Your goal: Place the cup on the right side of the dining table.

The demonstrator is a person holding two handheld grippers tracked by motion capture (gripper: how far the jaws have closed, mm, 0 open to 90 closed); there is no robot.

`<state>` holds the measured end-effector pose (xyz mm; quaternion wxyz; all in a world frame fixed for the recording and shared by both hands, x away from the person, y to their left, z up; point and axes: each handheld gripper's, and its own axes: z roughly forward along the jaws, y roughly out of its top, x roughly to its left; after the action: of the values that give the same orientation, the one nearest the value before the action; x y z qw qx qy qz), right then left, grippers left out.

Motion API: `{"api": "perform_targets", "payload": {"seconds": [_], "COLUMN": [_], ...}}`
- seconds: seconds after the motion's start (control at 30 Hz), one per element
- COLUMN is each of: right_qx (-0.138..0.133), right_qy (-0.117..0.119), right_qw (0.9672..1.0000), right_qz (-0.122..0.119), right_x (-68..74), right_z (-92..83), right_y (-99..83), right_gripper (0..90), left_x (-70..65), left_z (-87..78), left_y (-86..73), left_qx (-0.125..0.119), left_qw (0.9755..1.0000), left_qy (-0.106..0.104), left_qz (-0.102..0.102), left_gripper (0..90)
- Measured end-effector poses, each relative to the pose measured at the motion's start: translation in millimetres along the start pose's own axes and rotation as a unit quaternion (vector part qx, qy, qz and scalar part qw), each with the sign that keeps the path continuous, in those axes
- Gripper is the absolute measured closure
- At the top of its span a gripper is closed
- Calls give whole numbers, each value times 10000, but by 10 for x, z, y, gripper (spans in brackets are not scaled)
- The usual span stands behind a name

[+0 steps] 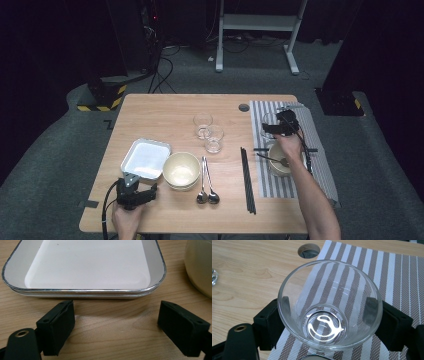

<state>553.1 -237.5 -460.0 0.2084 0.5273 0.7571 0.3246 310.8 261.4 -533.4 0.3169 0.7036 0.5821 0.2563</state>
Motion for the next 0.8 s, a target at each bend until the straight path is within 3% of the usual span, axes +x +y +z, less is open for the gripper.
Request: {"api": "perform_targets", "payload": {"seconds": [0.53,0.8], "right_qx": [158,174], "right_qy": [-203,-196], "right_qw": [9996,9996], "right_qz": [121,98], "right_x": [-72,-62], "right_z": [33,35], "right_y": [-33,-41], "right_gripper": [190,188], "left_x": [-2,-1], "left_z": [0,-1], "left_y": [1,0], "left_qx": [10,1], "left_qw": [10000,10000], "left_qy": [15,6], "left_qz": [22,2], "left_gripper": [146,147]}}
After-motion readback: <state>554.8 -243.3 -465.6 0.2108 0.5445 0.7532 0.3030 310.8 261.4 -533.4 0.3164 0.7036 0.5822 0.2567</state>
